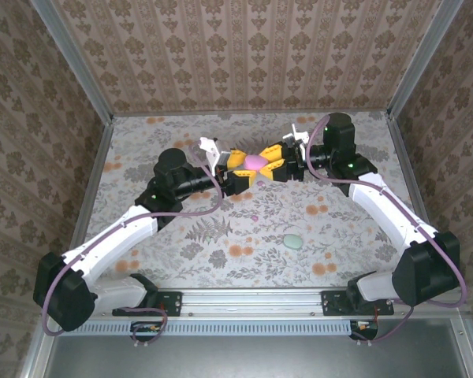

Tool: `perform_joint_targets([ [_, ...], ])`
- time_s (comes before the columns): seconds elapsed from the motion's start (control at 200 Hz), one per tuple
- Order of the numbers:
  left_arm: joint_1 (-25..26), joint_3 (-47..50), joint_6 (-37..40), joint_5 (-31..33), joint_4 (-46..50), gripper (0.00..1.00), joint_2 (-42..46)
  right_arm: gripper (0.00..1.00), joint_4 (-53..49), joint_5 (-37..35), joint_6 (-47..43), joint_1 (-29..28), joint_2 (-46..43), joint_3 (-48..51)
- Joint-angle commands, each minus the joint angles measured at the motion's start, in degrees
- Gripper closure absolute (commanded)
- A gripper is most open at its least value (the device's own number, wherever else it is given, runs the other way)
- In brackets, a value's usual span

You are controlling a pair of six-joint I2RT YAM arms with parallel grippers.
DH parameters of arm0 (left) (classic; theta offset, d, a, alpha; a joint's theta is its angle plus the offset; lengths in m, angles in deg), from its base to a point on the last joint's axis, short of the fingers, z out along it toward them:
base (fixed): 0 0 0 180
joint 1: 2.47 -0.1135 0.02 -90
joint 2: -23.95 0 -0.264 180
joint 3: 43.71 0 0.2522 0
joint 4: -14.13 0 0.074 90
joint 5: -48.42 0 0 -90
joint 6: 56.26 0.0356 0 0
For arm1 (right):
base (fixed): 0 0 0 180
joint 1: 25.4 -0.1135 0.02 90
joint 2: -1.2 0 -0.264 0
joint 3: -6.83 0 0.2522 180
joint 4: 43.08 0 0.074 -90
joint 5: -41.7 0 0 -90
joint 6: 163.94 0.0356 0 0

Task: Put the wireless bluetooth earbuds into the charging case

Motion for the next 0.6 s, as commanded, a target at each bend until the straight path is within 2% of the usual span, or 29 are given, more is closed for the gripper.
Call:
perform_joint_targets([
  [0.0, 0.31, -2.19, -0.54, -1.26, -1.23, 0.44, -0.19, 0.66, -0.92, 1.42, -1.30, -0.34, -0.49, -1.65],
  [0.135, 0.31, -2.32, -0.54, -1.26, -0.87, 0.48, -0.46, 0.66, -0.92, 1.33, -1.20, -0.29, -0.55, -1.65],
  [0.595, 0.54, -2.81, 0.06, -1.17, 0.36, 0.49, -0.64, 0.66, -1.27, 0.84, -1.29, -0.58, -0.24, -1.92],
])
